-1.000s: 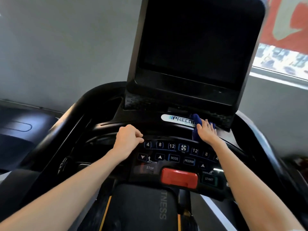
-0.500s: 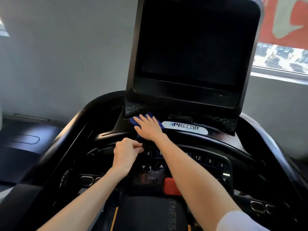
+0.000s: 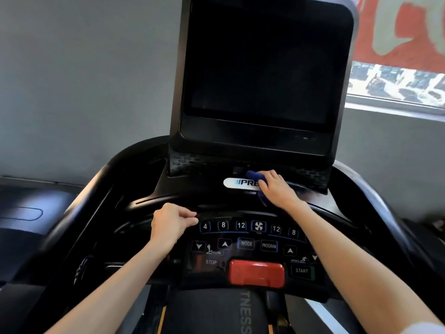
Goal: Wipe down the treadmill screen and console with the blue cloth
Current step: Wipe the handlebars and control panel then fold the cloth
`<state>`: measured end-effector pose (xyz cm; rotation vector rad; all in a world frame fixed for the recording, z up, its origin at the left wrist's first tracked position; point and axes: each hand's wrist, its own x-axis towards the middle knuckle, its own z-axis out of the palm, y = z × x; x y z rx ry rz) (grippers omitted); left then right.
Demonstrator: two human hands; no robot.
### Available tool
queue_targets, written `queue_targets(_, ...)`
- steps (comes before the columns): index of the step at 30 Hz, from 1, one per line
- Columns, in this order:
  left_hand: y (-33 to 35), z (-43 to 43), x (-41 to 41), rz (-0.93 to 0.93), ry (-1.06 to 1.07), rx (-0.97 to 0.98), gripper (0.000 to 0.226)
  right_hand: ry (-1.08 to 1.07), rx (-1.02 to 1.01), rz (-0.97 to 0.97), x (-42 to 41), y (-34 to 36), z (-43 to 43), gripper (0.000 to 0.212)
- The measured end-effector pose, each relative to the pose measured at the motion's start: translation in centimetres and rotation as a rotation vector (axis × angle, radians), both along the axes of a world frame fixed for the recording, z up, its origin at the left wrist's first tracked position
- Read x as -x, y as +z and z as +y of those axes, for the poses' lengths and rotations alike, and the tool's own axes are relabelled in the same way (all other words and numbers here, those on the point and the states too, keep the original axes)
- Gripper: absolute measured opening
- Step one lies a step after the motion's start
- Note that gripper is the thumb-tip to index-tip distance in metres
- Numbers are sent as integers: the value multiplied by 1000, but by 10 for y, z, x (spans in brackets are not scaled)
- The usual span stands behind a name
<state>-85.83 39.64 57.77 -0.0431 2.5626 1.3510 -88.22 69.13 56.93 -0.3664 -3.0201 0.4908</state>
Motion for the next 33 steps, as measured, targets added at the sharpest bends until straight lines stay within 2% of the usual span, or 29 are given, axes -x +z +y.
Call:
queue_targets(4, 4, 0, 9, -41, -38, 14, 13, -66, -11, -30, 20, -5, -37, 46)
queue_targets(7, 7, -1, 13, -89, -87, 26, 13, 1, 1, -20, 37, -9, -76, 54)
queue_targets(12, 19, -1, 23, -180, -183, 93, 12, 100, 5, -5, 14, -3, -37, 48)
queue_targets(16, 22, -2, 27, -196, -208, 99, 10, -111, 67, 79, -20, -18, 40, 46)
queue_targets(19, 17, -3, 26, -186, -177, 59, 12, -341, 204, 79, -40, -26, 82, 49)
queue_targets(21, 15, -1, 25, -168, -160, 59, 13, -442, 236, 46, -41, -27, 91, 51)
queue_targets(23, 14, 0, 26, -142, -161, 88, 16, -506, 182, 27, -33, -24, 79, 51)
queue_targets(24, 15, 2, 25, -136, -163, 99, 16, -490, 140, 44, -29, -23, 67, 49)
queue_targets(26, 17, 2, 26, -147, -179, 115, 12, -322, 105, 104, -19, -22, 40, 45)
queue_targets(29, 24, 4, 27, -185, -199, 141, 11, -87, 152, 89, -16, -18, 28, 40)
queue_targets(31, 26, 5, 29, -183, -201, 171, 10, -61, 164, 61, -25, -14, 43, 40)
queue_targets(33, 24, 5, 30, -152, -220, 201, 11, -199, 175, 88, -42, -15, 70, 39)
